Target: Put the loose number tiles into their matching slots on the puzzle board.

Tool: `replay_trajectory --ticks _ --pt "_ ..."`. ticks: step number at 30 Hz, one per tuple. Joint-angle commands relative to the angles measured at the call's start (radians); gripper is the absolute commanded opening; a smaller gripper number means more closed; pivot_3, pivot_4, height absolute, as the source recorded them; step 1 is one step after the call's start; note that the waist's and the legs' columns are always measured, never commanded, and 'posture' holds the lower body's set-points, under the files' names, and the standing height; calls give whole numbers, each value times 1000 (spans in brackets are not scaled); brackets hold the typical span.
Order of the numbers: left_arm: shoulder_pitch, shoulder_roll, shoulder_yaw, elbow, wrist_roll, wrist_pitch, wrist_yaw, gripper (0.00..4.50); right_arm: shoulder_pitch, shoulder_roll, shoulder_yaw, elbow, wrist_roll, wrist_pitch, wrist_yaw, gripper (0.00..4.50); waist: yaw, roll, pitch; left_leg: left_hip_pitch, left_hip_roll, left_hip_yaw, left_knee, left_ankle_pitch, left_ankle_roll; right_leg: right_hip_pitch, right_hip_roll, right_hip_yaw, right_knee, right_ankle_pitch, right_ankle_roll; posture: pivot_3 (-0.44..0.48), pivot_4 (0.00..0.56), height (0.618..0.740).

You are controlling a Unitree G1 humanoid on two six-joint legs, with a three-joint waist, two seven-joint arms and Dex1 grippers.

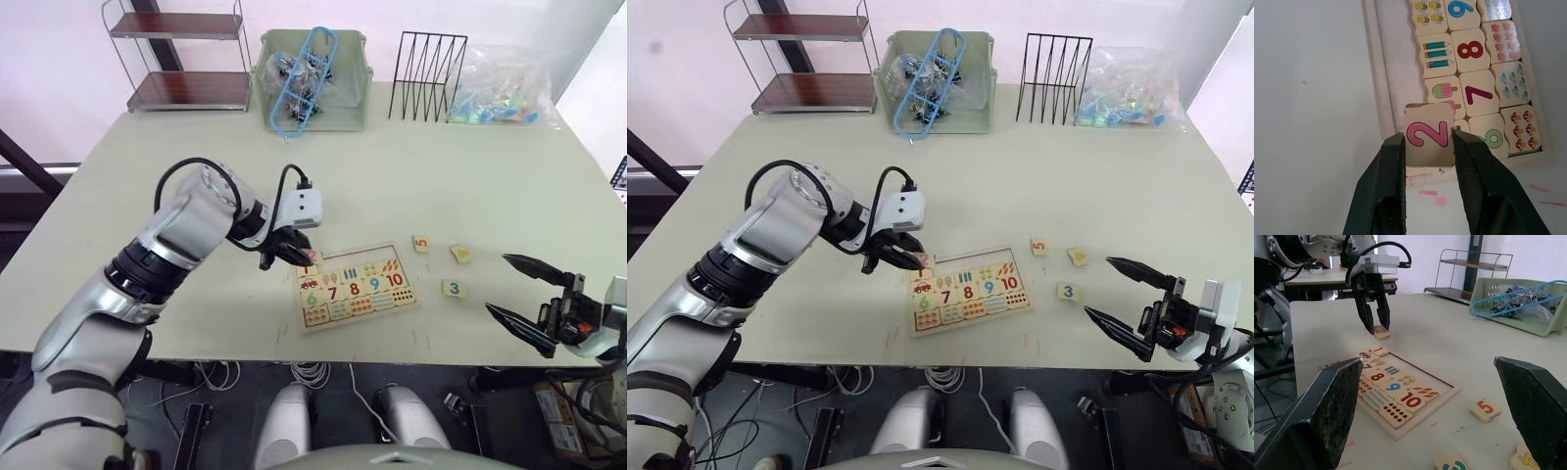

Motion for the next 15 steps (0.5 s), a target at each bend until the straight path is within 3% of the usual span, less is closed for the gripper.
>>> replay_trajectory --ticks 1,15 --pt "-32 -20 -19 -20 20 41 26 896 2 -10 -10 -30 10 -4 0 4500 0 0 0 0 0 0 0 0 0 0 0 0 0 0 0 0 150 740" --pt "-58 -80 -81 3 54 97 95 896 27 -10 -19 -49 14 -5 -7 4500 0 0 0 0 0 0 0 0 0 0 0 0 0 0 0 0 150 740"
